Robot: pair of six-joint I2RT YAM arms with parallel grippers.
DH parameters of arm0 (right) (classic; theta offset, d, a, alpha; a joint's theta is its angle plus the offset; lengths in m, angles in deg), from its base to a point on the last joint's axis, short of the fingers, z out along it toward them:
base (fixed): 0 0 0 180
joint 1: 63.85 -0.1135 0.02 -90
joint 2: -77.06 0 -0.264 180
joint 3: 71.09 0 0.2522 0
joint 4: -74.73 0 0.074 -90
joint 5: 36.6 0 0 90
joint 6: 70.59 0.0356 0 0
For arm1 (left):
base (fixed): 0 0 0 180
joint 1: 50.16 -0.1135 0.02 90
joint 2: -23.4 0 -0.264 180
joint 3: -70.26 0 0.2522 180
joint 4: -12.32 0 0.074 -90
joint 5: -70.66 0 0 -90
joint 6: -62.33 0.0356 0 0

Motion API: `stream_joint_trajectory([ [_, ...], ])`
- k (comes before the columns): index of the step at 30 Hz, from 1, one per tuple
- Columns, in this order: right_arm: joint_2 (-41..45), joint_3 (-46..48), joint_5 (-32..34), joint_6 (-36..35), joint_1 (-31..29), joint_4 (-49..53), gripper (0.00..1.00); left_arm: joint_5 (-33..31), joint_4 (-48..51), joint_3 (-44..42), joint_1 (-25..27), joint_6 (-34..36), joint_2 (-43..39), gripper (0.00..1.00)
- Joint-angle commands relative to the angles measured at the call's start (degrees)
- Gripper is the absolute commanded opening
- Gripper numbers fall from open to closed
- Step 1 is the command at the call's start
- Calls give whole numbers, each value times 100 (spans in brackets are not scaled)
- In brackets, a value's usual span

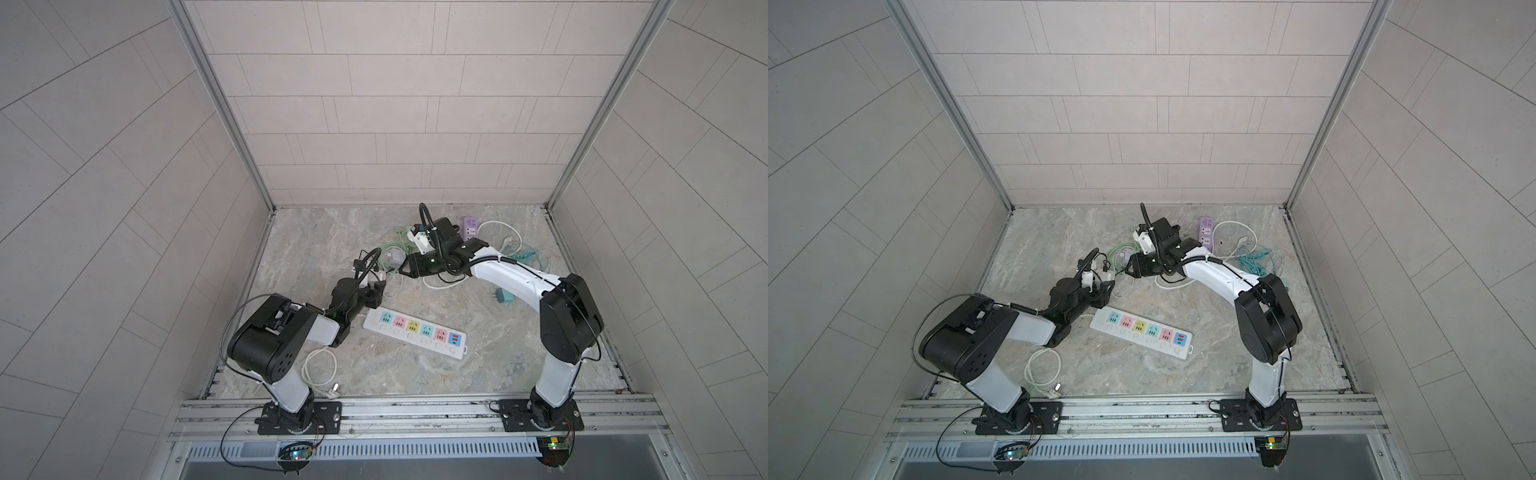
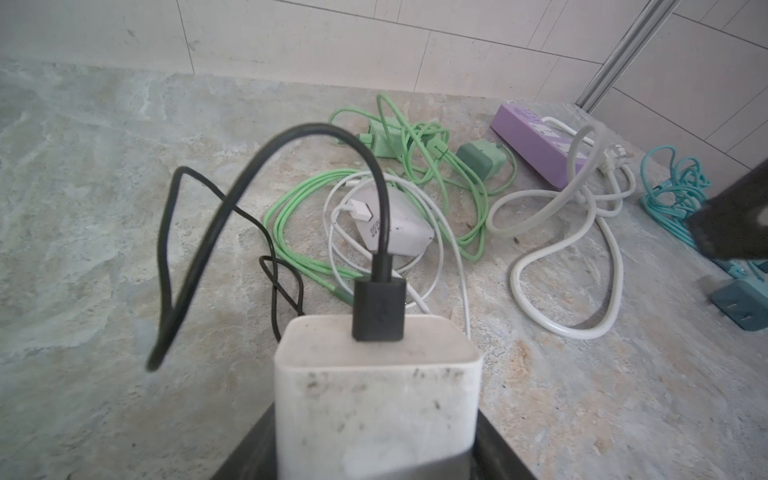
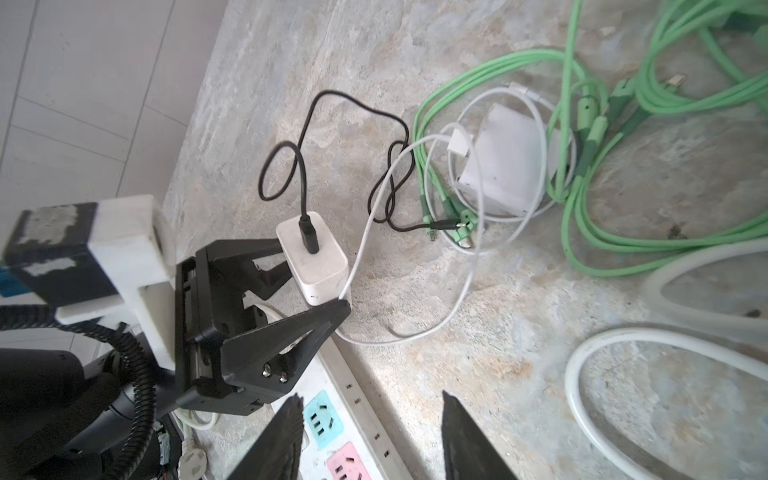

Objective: Insert the plug
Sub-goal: 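Lift the charger cube with the left gripper while the right gripper reaches toward it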

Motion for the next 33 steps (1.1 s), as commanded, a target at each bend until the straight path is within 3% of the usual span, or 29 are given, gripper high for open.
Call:
stream_joint_trajectory([
  [1,-200,-382,-156,-323,-126,374,53,125,-631,-48,105,287,19,53],
  [12,-1014,-1394,-420,-654,-190,1002,48,137,-466,-96,332,569,-230,54],
  [33,-1385,-1614,-587,-737,-379,1036,42,39,-720,-254,475,640,-493,54],
])
